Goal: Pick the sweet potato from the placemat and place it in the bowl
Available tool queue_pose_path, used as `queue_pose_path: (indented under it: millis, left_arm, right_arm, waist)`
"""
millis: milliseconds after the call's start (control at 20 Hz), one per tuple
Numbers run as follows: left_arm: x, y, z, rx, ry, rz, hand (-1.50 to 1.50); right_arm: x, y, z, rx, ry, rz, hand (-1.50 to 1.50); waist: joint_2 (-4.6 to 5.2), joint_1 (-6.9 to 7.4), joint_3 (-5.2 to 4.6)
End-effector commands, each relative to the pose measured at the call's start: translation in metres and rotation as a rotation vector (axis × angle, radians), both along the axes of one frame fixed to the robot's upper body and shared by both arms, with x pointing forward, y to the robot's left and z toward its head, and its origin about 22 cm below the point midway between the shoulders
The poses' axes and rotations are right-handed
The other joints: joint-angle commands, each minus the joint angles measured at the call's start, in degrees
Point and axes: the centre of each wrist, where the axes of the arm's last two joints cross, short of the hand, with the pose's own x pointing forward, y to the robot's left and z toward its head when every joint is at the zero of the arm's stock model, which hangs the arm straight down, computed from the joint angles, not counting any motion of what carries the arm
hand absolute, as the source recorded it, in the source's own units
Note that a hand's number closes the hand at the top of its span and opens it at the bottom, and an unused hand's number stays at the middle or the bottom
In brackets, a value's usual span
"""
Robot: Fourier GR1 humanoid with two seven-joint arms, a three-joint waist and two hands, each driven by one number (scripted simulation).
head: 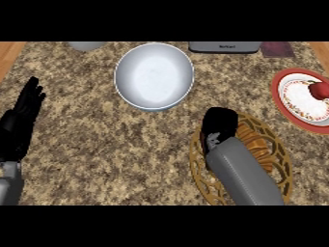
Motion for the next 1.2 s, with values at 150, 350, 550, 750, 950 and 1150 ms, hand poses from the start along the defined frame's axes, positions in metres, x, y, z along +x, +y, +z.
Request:
queue_pose_path:
  millis: [150,350,550,750,950,1150]
  left_arm:
    - [0.017,-0.03,0.008,-0.007,-0.039,-0.132,0.0]
    - [0.021,-0.042,0.012,0.001,-0.046,-0.178,0.0]
    - [0.026,-0.044,0.011,0.003,-0.04,-0.183,0.0]
    - [0.031,-0.049,0.009,0.007,-0.022,-0.174,0.0]
    - [0.034,-0.039,0.015,0.006,-0.023,-0.154,0.0]
    - [0.03,-0.045,0.008,0.005,-0.01,-0.144,0.0]
  right_arm:
    - [0.019,0.047,0.068,0.225,-0.276,0.025,1.5]
    - [0.027,0.068,0.101,0.278,-0.406,0.044,1.5]
    - [0.028,0.096,0.142,0.226,-0.615,0.036,1.5]
    - [0.024,0.12,0.194,0.221,-0.88,0.038,1.5]
    - [0.025,0.129,0.218,0.271,-0.997,-0.013,1.5]
    - [0.032,0.132,0.225,0.255,-1.013,-0.092,1.5]
  waist:
    - [2.44,8.09,0.62]
    - [2.77,11.36,0.46]
    - [2.18,11.41,0.1]
    - [1.65,9.37,0.03]
    - [1.79,8.67,0.06]
    - [1.62,8.22,0.08]
